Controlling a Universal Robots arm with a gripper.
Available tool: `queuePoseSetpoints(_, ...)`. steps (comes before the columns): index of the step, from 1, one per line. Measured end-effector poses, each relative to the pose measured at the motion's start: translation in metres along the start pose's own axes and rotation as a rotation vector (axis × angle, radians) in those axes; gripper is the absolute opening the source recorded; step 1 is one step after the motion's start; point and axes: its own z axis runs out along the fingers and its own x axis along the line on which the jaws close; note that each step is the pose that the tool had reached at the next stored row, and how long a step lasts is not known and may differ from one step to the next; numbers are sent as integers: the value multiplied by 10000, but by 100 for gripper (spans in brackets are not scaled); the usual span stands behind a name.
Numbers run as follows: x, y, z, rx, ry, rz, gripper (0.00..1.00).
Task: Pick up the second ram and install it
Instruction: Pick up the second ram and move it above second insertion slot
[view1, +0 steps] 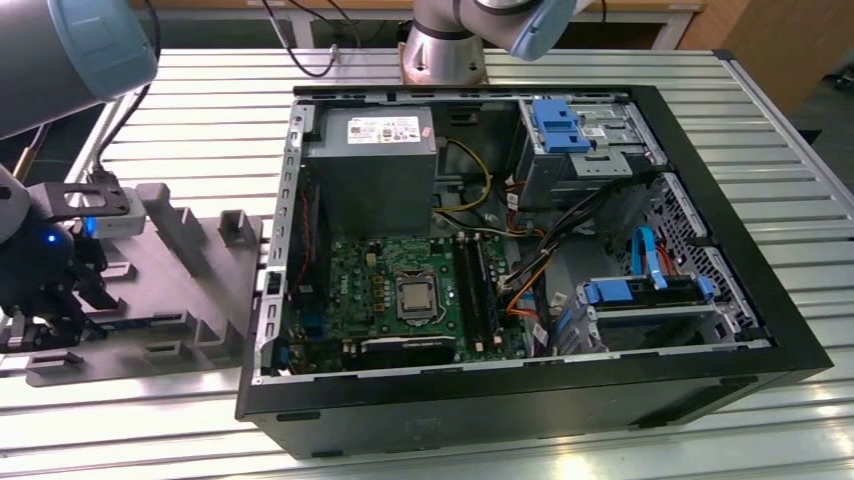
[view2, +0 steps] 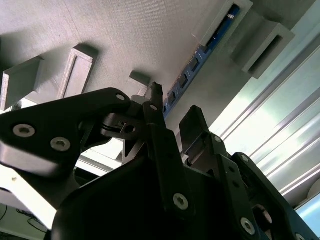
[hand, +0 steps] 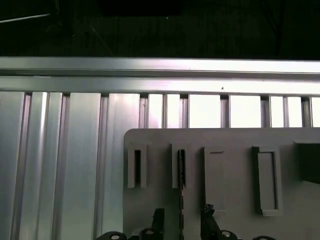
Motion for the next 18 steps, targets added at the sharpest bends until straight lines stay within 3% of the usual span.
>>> queuePoseSetpoints(14, 2, -2, 25, 1, -1, -14, 40)
queuePoseSetpoints(17, 2, -2, 25, 1, -1, -15, 27)
queuePoseSetpoints(18, 2, -2, 25, 1, 0, -14, 27)
